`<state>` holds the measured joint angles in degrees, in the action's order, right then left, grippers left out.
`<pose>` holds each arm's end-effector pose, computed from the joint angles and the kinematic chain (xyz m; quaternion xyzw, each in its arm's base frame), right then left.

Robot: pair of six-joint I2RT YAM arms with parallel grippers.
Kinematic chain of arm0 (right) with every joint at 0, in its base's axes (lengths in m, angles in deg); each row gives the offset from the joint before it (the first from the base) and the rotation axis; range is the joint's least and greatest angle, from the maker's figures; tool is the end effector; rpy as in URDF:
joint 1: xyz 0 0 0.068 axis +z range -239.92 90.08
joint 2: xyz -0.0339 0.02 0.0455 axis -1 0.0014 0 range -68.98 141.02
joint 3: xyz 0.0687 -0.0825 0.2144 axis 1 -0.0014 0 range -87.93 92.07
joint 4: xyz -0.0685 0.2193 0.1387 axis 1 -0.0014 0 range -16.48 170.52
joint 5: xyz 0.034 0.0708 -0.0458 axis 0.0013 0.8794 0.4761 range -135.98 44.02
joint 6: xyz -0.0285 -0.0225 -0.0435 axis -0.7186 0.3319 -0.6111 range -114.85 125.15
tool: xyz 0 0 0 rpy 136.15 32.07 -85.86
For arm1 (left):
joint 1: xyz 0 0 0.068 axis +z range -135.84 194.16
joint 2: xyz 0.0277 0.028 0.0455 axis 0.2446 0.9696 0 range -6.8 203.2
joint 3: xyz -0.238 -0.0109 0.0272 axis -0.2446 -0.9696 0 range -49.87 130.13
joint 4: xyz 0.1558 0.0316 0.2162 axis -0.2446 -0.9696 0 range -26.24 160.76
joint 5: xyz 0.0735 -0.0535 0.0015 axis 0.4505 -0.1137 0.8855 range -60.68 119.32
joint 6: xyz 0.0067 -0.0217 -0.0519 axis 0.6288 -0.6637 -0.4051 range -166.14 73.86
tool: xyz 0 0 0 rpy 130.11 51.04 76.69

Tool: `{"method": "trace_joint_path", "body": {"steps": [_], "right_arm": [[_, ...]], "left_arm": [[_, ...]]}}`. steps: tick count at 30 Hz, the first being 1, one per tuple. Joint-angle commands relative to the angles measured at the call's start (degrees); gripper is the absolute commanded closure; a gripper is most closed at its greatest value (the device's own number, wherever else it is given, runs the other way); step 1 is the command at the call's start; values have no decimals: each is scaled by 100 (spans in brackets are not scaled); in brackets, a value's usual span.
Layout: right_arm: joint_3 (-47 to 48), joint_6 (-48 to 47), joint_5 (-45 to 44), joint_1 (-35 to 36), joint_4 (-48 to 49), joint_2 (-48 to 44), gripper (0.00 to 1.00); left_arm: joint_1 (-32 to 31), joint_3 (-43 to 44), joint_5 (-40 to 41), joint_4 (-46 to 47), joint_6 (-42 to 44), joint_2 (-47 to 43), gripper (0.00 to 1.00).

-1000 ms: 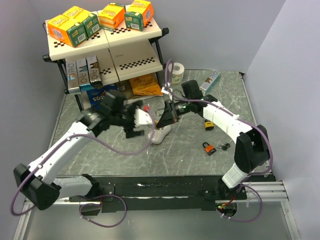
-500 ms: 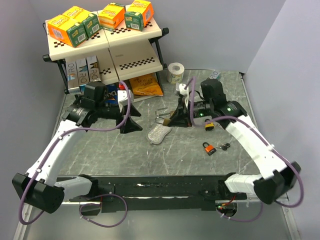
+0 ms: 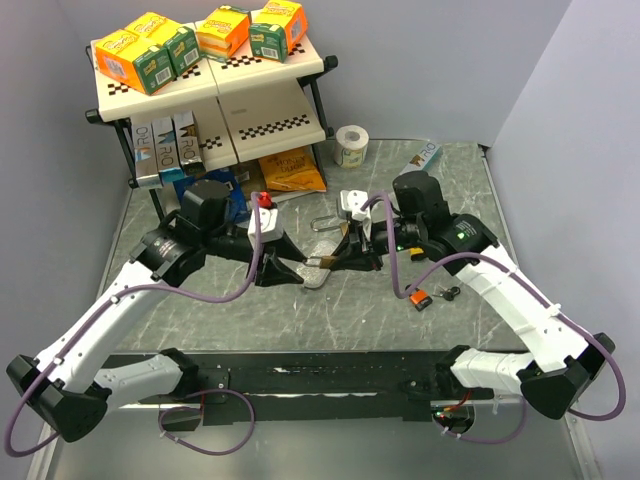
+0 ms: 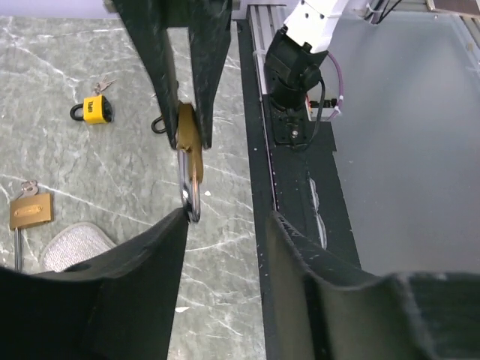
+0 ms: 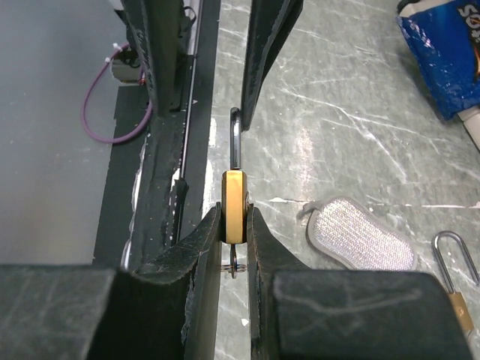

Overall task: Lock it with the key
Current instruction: Lock the lock.

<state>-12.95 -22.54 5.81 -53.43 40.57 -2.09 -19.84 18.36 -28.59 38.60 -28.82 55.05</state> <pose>0.1864 0.1766 0.3676 -0.5975 0.5534 0.4141 0.4065 0.1813 -0.1628 0.3625 0.5529 0.5567 -0.4731 0.4007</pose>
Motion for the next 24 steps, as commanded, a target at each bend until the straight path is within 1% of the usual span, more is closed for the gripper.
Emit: {"method": "trace_joint_path", "body": {"steps": [1,2,4,5,8,11,15,20,24], "right_arm": [[184,-185,-2,121,92,-89,100],[192,-176,-11,130,109,-80,100],[210,-176,-11,148,127,-80,100],[210,-185,6,148,136,-89,100],[201,-150,33,157,154,-106,100],[201,-158,68,174,180,-106,100],[201,-176,77,218,215,-80,100],[245,-53,138,297,285,-45,100],[228,9,7,350,399,-54,100]], "left_arm": [[-168,68,254,96,201,-67,53],[-186,51,271,87,236,-67,58],[-212,33,298,52,298,-85,62],[-221,33,298,35,385,-85,68],[-256,24,315,8,447,-102,77],[-291,24,368,26,465,-94,83],[-335,33,403,70,421,-85,88],[-432,-37,570,227,369,-155,98],[-564,-117,746,342,289,-190,99]]}}
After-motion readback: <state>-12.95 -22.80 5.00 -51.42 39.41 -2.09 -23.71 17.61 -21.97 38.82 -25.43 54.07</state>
